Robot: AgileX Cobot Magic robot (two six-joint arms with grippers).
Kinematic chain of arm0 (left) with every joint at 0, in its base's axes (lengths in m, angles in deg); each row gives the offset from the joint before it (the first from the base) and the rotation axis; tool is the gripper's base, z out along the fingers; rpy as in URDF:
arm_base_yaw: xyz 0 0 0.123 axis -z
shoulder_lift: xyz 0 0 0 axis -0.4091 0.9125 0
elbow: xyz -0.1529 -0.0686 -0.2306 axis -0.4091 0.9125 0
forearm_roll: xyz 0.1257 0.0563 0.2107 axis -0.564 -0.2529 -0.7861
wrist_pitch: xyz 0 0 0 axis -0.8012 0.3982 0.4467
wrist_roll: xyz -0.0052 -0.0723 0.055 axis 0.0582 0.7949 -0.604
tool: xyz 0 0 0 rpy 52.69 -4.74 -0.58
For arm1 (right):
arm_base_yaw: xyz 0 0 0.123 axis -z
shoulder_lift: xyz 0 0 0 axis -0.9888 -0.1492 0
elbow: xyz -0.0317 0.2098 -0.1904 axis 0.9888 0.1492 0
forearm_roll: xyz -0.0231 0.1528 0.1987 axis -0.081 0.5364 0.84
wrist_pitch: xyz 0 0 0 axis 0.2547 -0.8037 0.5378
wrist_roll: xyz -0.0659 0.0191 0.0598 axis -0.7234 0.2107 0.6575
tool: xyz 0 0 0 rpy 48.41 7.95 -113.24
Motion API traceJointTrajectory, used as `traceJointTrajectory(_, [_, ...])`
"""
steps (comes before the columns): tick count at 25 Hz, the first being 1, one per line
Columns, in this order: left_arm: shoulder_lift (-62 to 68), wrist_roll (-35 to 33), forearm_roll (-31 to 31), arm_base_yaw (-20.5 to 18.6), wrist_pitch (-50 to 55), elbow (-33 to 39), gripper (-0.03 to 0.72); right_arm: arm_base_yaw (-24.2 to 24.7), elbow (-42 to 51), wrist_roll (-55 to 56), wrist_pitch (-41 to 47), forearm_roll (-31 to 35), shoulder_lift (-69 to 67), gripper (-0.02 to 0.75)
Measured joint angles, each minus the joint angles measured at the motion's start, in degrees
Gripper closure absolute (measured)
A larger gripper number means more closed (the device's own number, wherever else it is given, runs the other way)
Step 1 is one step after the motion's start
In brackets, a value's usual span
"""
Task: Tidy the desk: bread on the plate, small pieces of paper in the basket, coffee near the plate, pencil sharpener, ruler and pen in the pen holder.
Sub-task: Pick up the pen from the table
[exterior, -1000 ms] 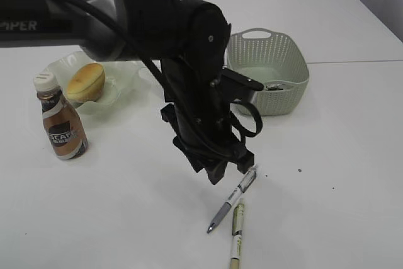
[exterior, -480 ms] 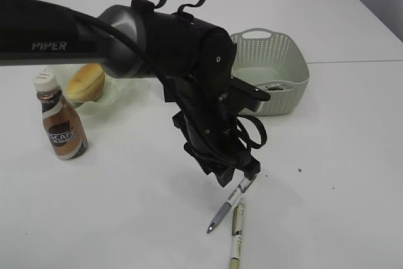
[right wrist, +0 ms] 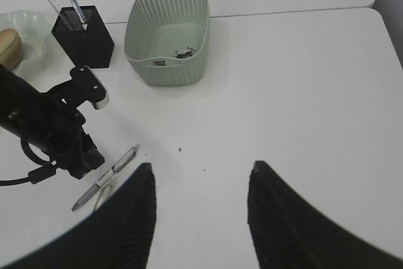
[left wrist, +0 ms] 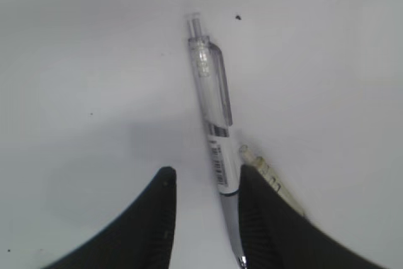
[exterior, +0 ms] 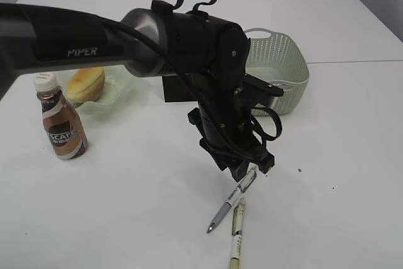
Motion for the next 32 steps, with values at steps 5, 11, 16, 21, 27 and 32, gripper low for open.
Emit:
traceJointTrajectory(5, [1.9, -1.14, 0.91, 0.22, 1.24, -2.23, 0.448, 0.0, 0.0, 0.0, 0.0, -0.11, 0.0, 0.384])
traceJointTrajectory(11, [5.16, -1.36, 1.24, 1.25, 3.39, -7.2, 0.448, 0.0, 0.0, 0.0, 0.0, -0.46, 0.0, 0.385])
traceJointTrajectory(16, [6.41, -1.36, 1.22, 1.25, 3.74, -8.22, 0.448, 0.0, 0.0, 0.0, 0.0, -0.57, 0.0, 0.385])
traceJointTrajectory(21, [7.69, -1.36, 1.22, 1.25, 3.85, -8.22, 0.448, 0.0, 0.0, 0.0, 0.0, -1.04, 0.0, 0.385])
traceJointTrajectory(27, [8.9, -1.36, 1.22, 1.25, 3.56, -8.32, 0.448, 0.0, 0.0, 0.0, 0.0, -1.43, 0.0, 0.385])
traceJointTrajectory(32, [9.38, -1.36, 1.22, 1.25, 2.03, -8.44, 0.447, 0.0, 0.0, 0.0, 0.0, -2.09, 0.0, 0.385])
